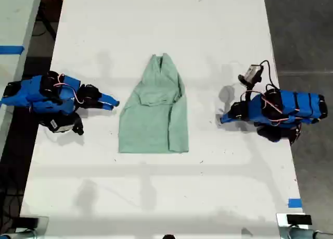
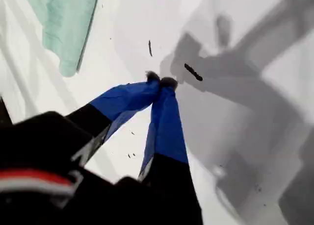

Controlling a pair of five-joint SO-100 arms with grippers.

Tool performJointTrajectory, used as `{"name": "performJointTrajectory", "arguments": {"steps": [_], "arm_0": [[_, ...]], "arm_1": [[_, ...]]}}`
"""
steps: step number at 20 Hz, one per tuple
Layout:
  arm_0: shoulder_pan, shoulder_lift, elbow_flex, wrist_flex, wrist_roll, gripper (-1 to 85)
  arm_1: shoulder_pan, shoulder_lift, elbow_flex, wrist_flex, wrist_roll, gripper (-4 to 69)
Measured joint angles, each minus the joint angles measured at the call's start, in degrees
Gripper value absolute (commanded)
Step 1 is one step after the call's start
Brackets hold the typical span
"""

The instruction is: Fold t shirt

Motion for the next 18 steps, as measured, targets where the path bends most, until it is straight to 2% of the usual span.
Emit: {"name": "performJointTrajectory", "arguments": {"steps": [3, 9, 13, 18], "arm_0": [[0.00, 0.00, 0.70, -2.46, 1.67, -0.1], [-0.09, -0.88, -2.29, -2.37, 2.90, -0.2], [0.00, -14.94, -23.12, 7.29, 3.25, -0.2], [3.60, -64.86, -60.82, 18.46, 4.83, -0.2]], "arm_1": [[1.67, 0.00, 0.00, 0.00, 0.00, 2.2], [1.49, 0.00, 0.00, 0.00, 0.00, 2.2], [1.49, 0.00, 0.00, 0.00, 0.00, 2.2], [1.49, 0.00, 0.00, 0.00, 0.00, 2.2]]}}
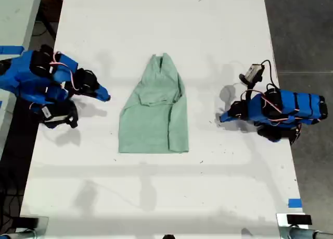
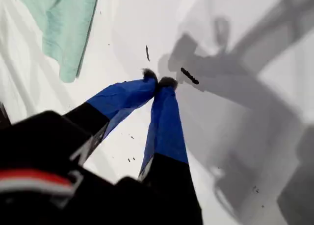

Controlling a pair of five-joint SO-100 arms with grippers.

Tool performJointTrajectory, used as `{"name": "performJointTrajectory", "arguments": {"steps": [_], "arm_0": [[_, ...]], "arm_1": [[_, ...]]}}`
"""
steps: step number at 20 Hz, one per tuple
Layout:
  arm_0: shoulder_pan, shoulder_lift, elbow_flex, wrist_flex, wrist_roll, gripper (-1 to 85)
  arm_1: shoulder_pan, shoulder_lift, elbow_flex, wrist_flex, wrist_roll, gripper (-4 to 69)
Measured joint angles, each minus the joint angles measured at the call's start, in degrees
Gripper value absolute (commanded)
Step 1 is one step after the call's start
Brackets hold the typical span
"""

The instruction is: Fold t shirt

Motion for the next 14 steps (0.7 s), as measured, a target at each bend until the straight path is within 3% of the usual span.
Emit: {"name": "performJointTrajectory", "arguments": {"steps": [2, 4, 5, 12, 14], "arm_0": [[3.25, -17.40, -8.17, -0.97, -1.85, 5.2], [5.19, -27.86, -8.96, -4.39, -3.25, 20.7], [6.42, -30.85, -9.05, -6.06, -4.04, 23.1], [9.76, -35.86, 1.67, -21.27, -8.09, 21.7], [9.76, -35.86, 3.16, -22.41, -9.93, 21.1]], "arm_1": [[0.00, 0.00, 0.00, 0.00, 0.00, 2.2], [0.00, 0.00, 0.00, 0.00, 0.00, 2.2], [0.00, 0.00, 0.09, 0.00, -0.18, 2.2], [0.00, 0.00, 0.09, 0.00, -0.70, 2.2], [0.00, 0.00, 0.09, 0.00, -0.70, 2.2]]}}
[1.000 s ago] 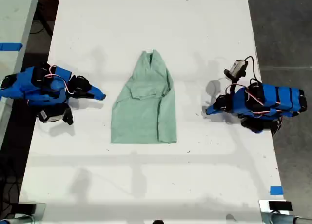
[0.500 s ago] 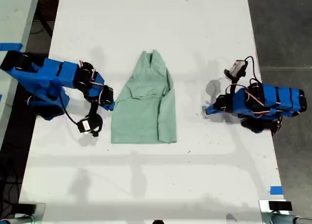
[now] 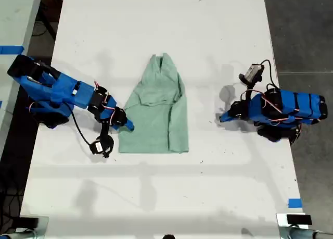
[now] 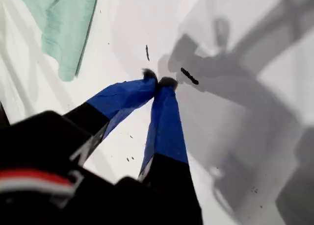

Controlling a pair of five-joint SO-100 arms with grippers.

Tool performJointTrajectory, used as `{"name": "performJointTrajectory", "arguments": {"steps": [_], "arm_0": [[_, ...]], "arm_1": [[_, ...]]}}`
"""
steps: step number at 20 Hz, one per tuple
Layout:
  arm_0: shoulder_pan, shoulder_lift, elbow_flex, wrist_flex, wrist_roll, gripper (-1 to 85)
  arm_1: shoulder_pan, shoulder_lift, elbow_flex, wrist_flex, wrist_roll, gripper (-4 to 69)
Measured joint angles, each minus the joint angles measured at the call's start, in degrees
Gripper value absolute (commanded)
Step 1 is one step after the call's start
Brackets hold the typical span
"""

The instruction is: Fold t shirt

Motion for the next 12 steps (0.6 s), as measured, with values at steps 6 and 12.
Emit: {"name": "performJointTrajectory", "arguments": {"steps": [6, 12], "arm_0": [[-1.85, -9.49, -3.16, 0.09, -0.70, -0.1], [-2.81, -15.47, -10.72, 3.78, -0.62, -0.1]], "arm_1": [[0.00, 0.00, 0.09, 0.00, 0.00, 2.2], [0.00, 0.00, 0.09, 0.00, 0.00, 2.2]]}}
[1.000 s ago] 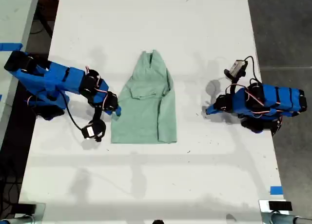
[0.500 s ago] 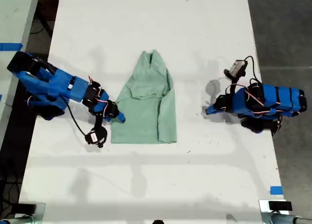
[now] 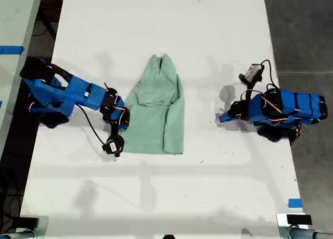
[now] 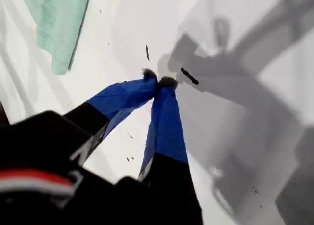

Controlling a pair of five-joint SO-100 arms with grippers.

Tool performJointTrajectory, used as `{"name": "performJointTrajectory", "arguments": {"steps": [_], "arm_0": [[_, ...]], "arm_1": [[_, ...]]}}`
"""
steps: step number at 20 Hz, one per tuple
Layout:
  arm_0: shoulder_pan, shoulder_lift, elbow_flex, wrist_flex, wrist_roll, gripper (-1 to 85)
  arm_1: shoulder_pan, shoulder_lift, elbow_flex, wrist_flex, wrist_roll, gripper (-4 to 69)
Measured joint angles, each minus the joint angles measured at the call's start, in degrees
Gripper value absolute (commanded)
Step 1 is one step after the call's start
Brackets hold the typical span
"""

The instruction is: Fold t shirt

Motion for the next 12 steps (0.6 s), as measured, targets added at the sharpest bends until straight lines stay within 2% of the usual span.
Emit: {"name": "performJointTrajectory", "arguments": {"steps": [3, 7, 9, 12], "arm_0": [[-0.09, -0.88, -5.71, 7.65, -0.88, -0.1], [-0.09, -3.52, -21.80, 25.49, -1.93, -0.1], [-0.09, -2.81, -26.54, 28.56, -1.76, -0.1], [-0.09, -2.81, -32.34, 29.53, 0.00, -0.1]], "arm_1": [[0.00, 0.00, 0.00, 0.00, 0.00, 2.2], [0.00, 0.00, 0.00, 0.00, 0.00, 2.2], [0.00, 0.00, 0.09, 0.00, 0.00, 2.2], [0.00, 0.00, 0.09, 0.00, 0.00, 2.2]]}}
